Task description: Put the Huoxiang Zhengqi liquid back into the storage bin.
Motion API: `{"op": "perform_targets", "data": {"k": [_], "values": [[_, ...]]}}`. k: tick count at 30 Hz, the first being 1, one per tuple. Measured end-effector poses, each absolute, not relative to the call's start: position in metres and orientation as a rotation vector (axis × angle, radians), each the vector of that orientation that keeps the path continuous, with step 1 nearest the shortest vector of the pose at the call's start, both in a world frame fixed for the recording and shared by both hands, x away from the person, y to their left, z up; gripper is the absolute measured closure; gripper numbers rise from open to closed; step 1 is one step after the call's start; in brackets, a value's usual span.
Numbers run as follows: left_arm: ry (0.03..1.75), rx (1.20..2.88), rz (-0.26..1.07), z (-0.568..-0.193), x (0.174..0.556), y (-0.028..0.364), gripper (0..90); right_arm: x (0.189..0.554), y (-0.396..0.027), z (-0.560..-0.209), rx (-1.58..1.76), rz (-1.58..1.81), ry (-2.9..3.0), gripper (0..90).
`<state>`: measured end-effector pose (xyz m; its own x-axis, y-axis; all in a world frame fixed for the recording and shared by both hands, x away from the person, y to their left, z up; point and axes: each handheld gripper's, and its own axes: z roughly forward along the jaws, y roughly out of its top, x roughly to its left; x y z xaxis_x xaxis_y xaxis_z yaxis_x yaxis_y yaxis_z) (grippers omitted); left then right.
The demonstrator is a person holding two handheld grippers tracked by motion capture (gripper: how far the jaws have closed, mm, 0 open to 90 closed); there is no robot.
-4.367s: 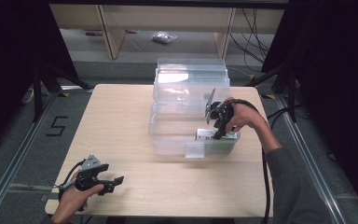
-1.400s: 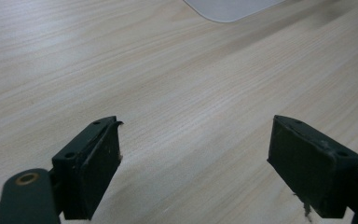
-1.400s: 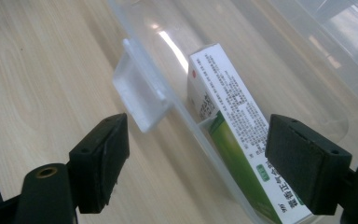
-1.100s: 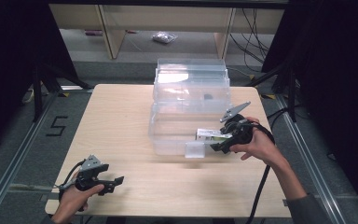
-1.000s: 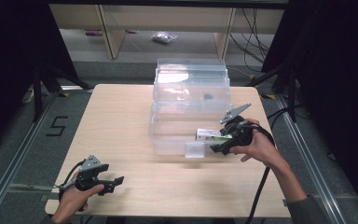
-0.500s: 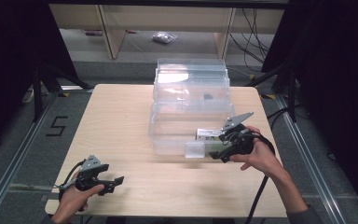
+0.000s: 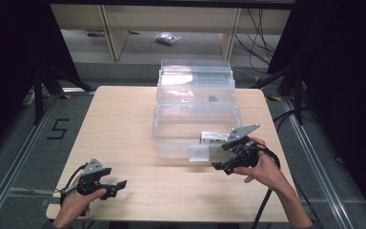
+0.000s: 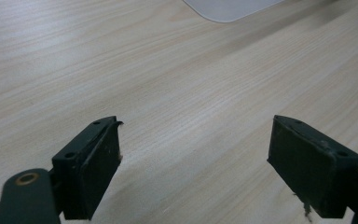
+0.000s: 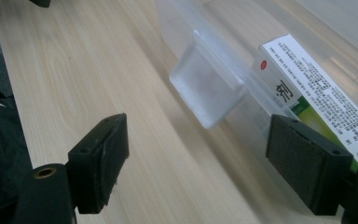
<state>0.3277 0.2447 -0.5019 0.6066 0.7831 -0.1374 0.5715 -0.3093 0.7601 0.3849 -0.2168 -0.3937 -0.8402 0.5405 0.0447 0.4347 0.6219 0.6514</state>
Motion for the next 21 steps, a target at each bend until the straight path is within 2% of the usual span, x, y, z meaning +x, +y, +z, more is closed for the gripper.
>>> {"op": "perform_targets", "data": {"k": [21], "values": [[1.063,2.013,0.329,-0.501,0.328,0.245,16.0,0.367,-0.223,-0.434,0.838,1.073,2.65,22.2]]}}
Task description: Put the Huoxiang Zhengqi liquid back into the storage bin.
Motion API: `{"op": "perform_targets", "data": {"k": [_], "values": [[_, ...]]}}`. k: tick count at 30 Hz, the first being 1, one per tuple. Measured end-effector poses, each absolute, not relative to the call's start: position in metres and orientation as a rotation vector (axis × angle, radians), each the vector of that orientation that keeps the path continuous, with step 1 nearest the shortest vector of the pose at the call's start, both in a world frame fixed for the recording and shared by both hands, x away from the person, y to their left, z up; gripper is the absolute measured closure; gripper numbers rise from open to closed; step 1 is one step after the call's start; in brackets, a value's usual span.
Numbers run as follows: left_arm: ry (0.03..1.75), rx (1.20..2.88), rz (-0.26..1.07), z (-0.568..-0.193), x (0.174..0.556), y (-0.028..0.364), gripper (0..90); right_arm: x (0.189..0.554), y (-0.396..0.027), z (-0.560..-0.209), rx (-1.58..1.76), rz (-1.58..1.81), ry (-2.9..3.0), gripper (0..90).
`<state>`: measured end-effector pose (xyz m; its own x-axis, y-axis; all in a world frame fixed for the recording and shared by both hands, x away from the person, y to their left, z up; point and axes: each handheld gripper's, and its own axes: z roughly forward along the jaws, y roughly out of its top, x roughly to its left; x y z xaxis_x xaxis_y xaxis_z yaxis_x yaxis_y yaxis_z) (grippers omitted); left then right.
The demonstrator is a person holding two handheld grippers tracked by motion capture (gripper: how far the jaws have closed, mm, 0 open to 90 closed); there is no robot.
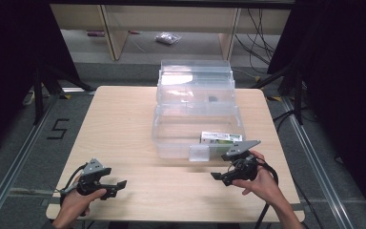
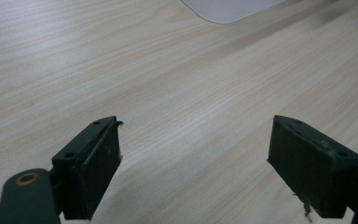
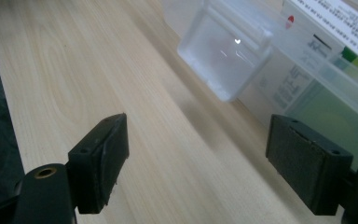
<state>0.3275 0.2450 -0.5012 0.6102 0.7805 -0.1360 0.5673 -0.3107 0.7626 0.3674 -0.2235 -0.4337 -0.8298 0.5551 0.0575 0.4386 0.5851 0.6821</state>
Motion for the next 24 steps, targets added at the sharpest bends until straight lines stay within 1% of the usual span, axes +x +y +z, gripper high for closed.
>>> {"op": "perform_targets", "data": {"k": [7,8,9,10,13,18,21,23,24], "values": [[1.062,2.011,0.328,-0.501,0.327,0.245,16.0,0.361,-0.229,-0.447,0.907,1.102,2.628,22.0],[1.081,1.968,0.324,-0.502,0.327,0.242,16.1,0.361,-0.23,-0.449,0.895,1.099,2.627,22.0],[1.078,1.974,0.324,-0.502,0.327,0.242,16.0,0.358,-0.231,-0.45,0.949,1.095,2.633,21.9],[1.079,1.973,0.324,-0.502,0.327,0.242,16.0,0.36,-0.234,-0.451,0.902,1.081,2.631,21.8],[1.061,2.011,0.328,-0.501,0.327,0.245,16.0,0.358,-0.238,-0.456,0.92,1.096,2.639,21.5],[1.073,1.982,0.335,-0.501,0.327,0.243,16.0,0.354,-0.243,-0.465,0.975,1.108,2.591,20.2],[1.063,2.003,0.337,-0.501,0.327,0.245,16.0,0.352,-0.248,-0.465,1.006,1.095,2.591,19.9],[1.08,1.971,0.326,-0.502,0.327,0.242,16.0,0.349,-0.249,-0.466,1.078,1.088,2.578,19.7],[1.078,1.973,0.327,-0.502,0.327,0.242,16.1,0.349,-0.251,-0.468,1.057,1.08,2.575,19.7]]}}
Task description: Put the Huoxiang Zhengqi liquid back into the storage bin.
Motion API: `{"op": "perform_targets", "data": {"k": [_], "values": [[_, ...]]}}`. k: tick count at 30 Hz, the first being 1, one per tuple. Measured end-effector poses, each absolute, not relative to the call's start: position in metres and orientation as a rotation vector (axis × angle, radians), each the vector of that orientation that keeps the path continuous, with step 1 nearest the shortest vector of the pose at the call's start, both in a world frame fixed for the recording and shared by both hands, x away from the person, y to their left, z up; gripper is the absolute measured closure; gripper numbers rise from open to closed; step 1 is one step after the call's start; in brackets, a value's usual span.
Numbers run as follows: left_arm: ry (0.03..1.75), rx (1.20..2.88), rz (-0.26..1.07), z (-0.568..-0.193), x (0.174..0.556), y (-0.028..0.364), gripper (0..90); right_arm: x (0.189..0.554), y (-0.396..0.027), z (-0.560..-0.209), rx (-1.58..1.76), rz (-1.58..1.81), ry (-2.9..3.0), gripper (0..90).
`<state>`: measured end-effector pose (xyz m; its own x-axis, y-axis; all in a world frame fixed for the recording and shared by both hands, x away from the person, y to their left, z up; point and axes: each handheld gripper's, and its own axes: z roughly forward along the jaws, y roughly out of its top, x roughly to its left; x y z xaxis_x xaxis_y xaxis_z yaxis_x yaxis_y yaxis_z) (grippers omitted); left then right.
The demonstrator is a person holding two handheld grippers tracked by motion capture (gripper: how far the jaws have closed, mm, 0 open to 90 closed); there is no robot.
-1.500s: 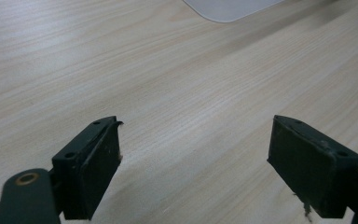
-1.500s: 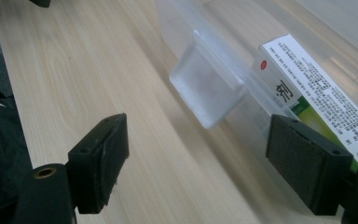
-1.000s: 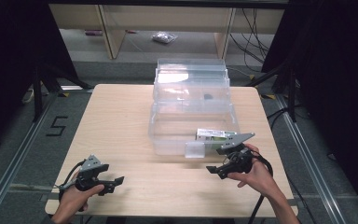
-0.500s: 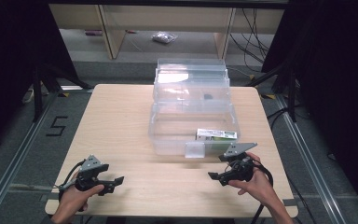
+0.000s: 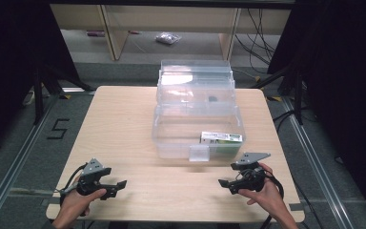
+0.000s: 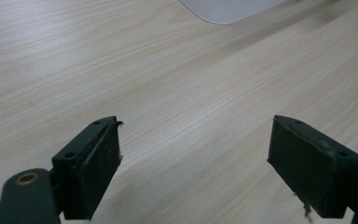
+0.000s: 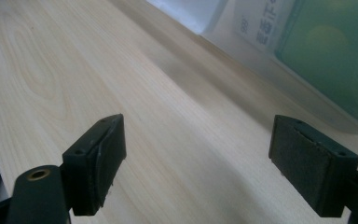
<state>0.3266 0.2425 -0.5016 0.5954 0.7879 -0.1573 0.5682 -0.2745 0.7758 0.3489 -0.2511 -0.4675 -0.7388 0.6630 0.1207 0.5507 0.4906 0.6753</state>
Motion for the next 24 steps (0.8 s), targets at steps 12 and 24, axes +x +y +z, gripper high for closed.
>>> {"op": "perform_targets", "data": {"k": [12,24], "values": [[1.078,1.97,0.328,-0.502,0.326,0.242,16.0,0.345,-0.249,-0.478,1.021,1.009,2.594,18.0],[1.079,1.969,0.33,-0.502,0.326,0.242,16.1,0.346,-0.248,-0.48,1.002,0.995,2.573,17.9]]}}
